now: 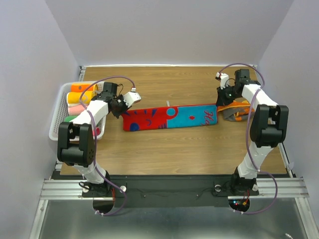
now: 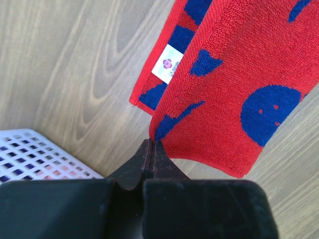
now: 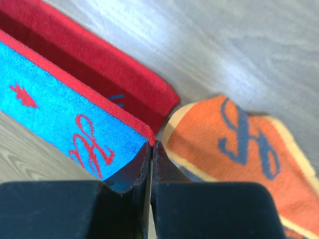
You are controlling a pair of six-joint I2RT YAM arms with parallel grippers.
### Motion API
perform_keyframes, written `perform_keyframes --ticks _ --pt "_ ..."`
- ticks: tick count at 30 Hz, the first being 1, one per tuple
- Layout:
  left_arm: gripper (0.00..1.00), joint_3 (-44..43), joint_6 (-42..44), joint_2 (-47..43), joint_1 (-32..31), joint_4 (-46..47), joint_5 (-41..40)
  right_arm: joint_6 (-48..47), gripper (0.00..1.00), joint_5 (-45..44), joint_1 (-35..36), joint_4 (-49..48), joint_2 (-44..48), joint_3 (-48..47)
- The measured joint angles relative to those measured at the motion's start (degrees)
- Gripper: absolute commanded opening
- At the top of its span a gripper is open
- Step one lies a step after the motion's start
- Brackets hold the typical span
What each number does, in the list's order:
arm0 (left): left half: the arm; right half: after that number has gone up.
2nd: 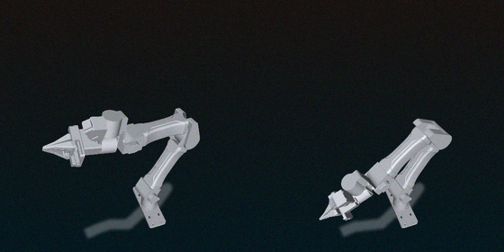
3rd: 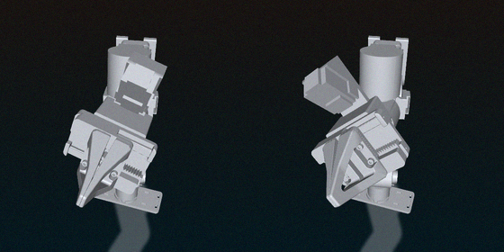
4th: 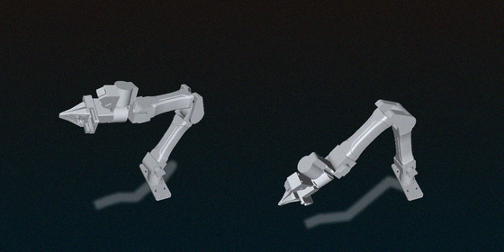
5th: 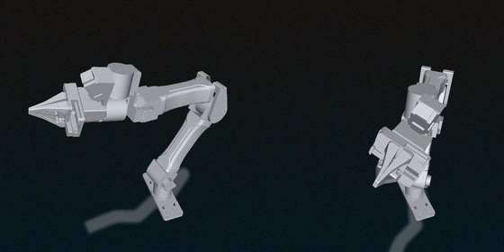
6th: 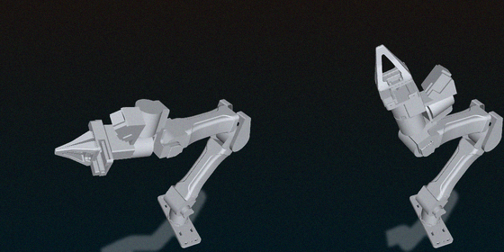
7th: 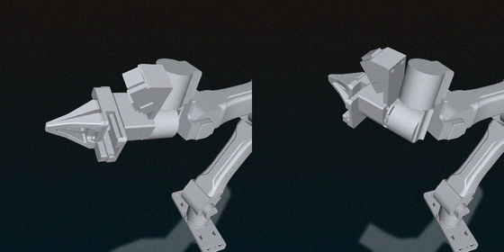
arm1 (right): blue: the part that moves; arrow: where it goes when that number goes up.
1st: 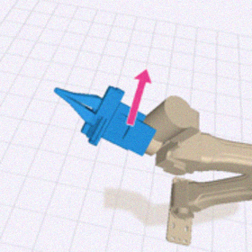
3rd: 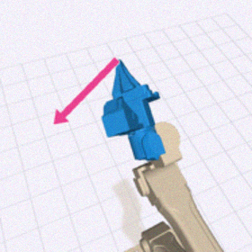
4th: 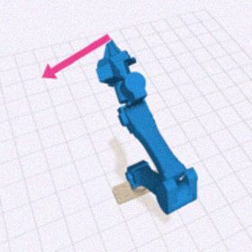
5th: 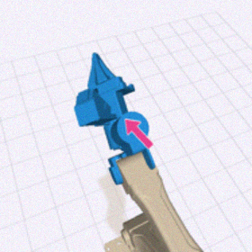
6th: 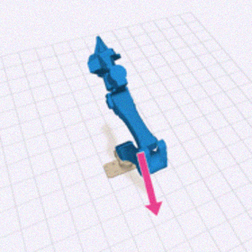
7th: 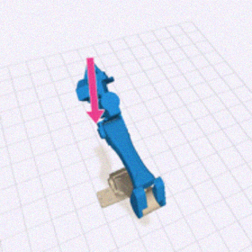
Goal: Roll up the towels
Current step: Fold the towel
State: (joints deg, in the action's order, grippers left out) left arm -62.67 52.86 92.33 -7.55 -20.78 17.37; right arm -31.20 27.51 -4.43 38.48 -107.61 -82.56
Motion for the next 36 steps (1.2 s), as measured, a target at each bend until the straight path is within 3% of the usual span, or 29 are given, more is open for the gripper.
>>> perform_keyframes --ticks 8,9,11,13,15,17,18,20,21,24,31,36 --pt "0.0 -0.1 -0.5 2.1 0.0 0.8 -0.2 1.2 0.01 -0.4 0.0 -0.4 -3.5 -3.3" --pt "0.04 -0.1 -0.6 2.4 0.0 1.0 -0.3 1.4 0.02 -0.5 0.0 -0.4 -3.9 -3.3" --pt "0.24 -0.1 -1.0 3.1 0.0 1.3 -0.6 1.9 0.09 -0.8 0.0 -0.4 -4.9 -3.4" --pt "0.39 -0.4 -1.4 3.8 -0.1 1.3 -1.0 2.6 0.28 -1.2 0.1 -0.2 -6.1 -4.2" --pt "0.45 -1.1 -2.0 4.4 -0.2 1.2 -2.0 3.0 0.47 -2.6 0.3 -0.3 -7.2 -5.4" --pt "0.53 -1.8 -2.8 4.6 -0.1 1.2 -2.6 3.8 0.6 -3.4 0.2 -0.3 -8.0 -6.7" --pt "0.58 -2.3 -3.1 4.6 0.1 0.8 -2.7 4.2 0.6 -3.5 0.2 -0.4 -8.0 -7.0" --pt "0.58 -3.4 -3.7 4.6 0.2 0.3 -2.8 4.7 0.61 -4.1 0.0 -0.4 -8.0 -8.1" --pt "0.58 -3.9 -4.0 4.6 0.2 0.1 -2.8 4.8 0.67 -4.3 0.0 -0.6 -7.9 -8.3" --pt "0.57 -4.1 -4.5 3.7 0.2 -0.7 -2.8 4.9 0.66 -5.6 0.0 -0.7 -6.6 -8.3" --pt "0.56 -3.8 -8.6 -2.6 0.0 -3.3 -0.2 2.9 0.47 -6.3 0.0 0.2 2.1 -4.7" --pt "0.59 -5.7 -15.2 -0.4 -0.4 -3.7 1.4 2.8 0.49 -6.0 0.0 0.9 1.7 -4.6"
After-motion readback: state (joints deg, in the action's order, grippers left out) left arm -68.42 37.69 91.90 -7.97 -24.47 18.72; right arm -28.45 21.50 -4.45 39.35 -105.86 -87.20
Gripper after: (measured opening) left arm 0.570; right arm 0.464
